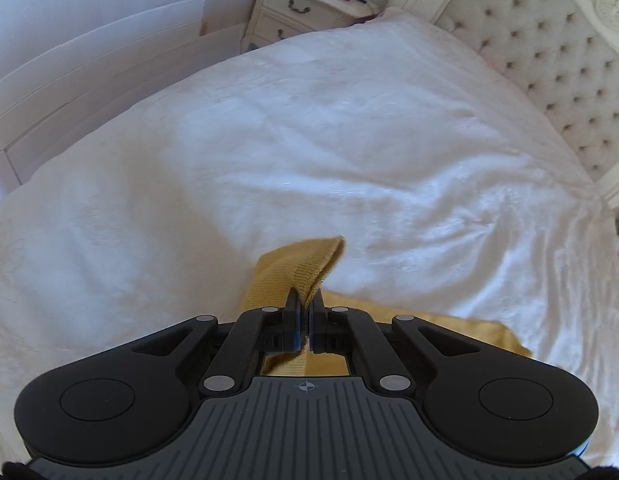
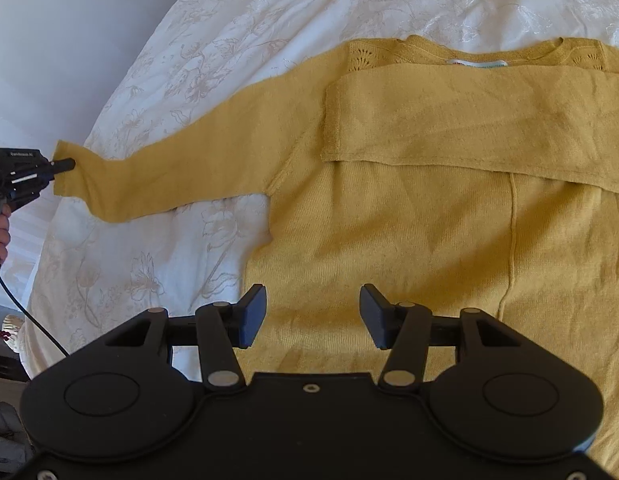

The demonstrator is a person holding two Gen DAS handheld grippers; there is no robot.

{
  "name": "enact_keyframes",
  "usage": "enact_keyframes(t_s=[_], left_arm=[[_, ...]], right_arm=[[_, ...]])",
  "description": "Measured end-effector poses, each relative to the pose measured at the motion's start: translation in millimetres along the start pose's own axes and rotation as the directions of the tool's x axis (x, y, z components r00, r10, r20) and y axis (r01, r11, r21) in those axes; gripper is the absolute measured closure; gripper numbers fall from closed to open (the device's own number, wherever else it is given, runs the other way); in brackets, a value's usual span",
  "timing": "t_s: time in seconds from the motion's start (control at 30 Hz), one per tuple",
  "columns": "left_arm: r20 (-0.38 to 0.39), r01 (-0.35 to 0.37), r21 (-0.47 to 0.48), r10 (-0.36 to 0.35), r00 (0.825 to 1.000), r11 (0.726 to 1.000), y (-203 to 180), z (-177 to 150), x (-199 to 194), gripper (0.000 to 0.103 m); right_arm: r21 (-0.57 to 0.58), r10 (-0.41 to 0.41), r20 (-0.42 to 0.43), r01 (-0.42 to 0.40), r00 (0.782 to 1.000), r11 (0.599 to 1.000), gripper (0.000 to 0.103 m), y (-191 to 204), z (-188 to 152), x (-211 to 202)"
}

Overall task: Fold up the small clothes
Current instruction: 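Grasp the cuff with the left tool, lift and fold it across the body, then open the left tool to release the sleeve and withdraw it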

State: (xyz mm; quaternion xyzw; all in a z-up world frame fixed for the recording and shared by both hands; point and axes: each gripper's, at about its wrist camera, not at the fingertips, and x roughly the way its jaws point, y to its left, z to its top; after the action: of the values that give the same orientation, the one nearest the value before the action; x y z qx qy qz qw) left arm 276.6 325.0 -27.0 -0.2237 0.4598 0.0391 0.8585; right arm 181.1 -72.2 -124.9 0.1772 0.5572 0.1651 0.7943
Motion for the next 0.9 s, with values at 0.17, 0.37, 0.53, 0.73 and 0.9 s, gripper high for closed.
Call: enact_keyframes(t_s=[0.17, 0.37, 0.53, 0.73, 0.9], left_arm=[[0.044, 0.146, 0.089, -0.15, 0.988, 0.985, -102.4, -12.1, -20.5, 0.1], [-0.003, 0.31, 0.212, -0.317, 0.948, 0.927, -233.3, -50.2, -5.4, 0.1], [-0.109, 0.409, 0.274, -0.394, 0.913, 0.871, -325.7, -106.6, 35.0, 0.1], [-0.188, 0.41, 0.404, -0.365, 0.912, 0.818, -394.6, -182.3, 78.0, 0.097], [-0.231, 0.406, 0.438, -0.336, 0.913, 0.802, -395.0, -217.0, 77.3, 0.074]], right_arm=[[0.021, 0.036, 0.002, -0.036, 0.999, 0.999, 0.044, -26.6, -19.9, -18.8], [0.07, 0.053, 0.039, -0.056, 0.998, 0.996, 0.044, -70.2, -41.6, -55.1], [0.149, 0.028, 0.083, -0.04, 0.996, 0.988, 0.044, -113.2, -54.8, -85.5], [0.221, -0.032, 0.117, 0.006, 0.993, 0.975, 0.044, -156.2, -60.9, -106.5], [0.24, -0.08, 0.142, 0.044, 0.987, 0.97, 0.044, -174.7, -57.2, -116.0]])
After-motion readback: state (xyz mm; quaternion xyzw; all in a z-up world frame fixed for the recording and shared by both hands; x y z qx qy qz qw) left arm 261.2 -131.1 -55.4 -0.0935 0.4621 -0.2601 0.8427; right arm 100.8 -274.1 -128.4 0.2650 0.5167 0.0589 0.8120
